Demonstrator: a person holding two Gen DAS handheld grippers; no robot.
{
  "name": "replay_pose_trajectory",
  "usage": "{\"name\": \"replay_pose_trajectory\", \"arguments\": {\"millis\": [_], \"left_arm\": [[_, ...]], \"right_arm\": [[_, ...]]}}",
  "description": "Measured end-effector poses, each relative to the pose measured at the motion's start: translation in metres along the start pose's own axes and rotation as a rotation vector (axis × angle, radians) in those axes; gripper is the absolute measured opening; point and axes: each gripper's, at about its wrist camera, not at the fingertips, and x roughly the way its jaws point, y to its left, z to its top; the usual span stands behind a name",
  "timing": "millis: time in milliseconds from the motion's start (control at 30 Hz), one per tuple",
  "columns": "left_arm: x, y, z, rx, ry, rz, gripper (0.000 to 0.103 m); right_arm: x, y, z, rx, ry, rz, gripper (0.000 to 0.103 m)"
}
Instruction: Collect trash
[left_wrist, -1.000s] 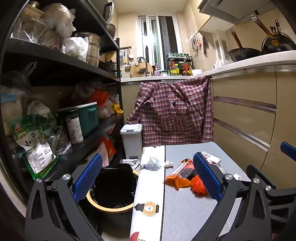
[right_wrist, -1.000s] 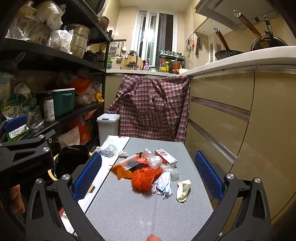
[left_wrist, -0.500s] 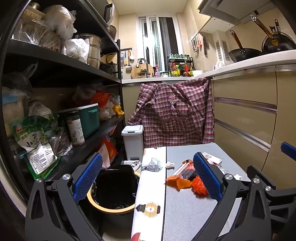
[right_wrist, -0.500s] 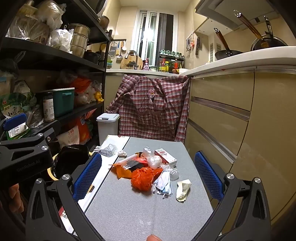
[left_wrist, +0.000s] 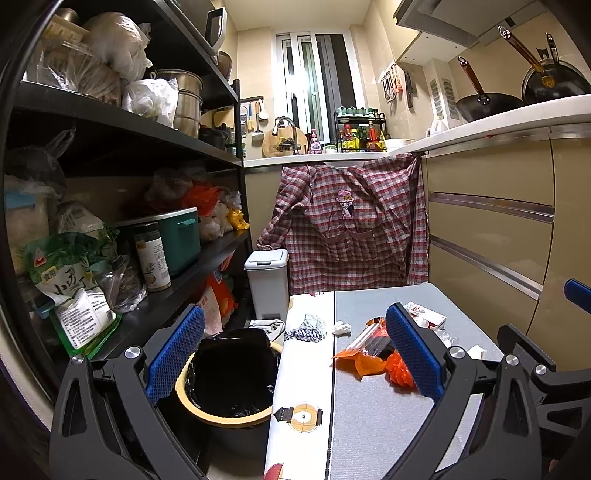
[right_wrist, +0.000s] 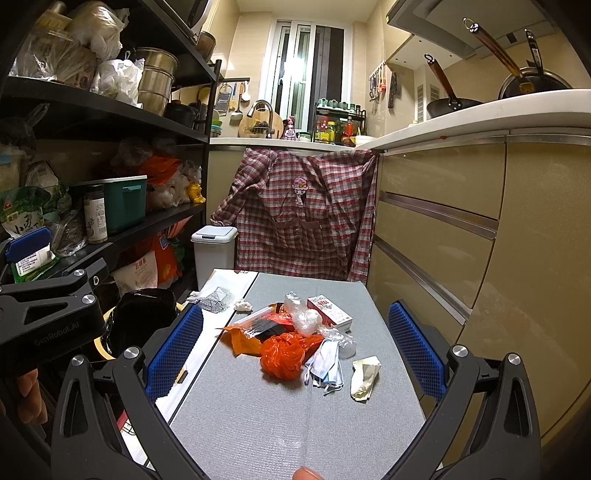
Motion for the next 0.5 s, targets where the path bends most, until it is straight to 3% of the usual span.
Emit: {"name": "replay_pose_trajectory", "arguments": {"millis": [500], "left_arm": [[0.0035, 0.0087, -0.0032, 0.001, 0.008, -0.002, 0.096]], "right_arm": [[0.0012, 0.0, 0.0007, -0.001, 0.002, 0.0, 0.098]]}}
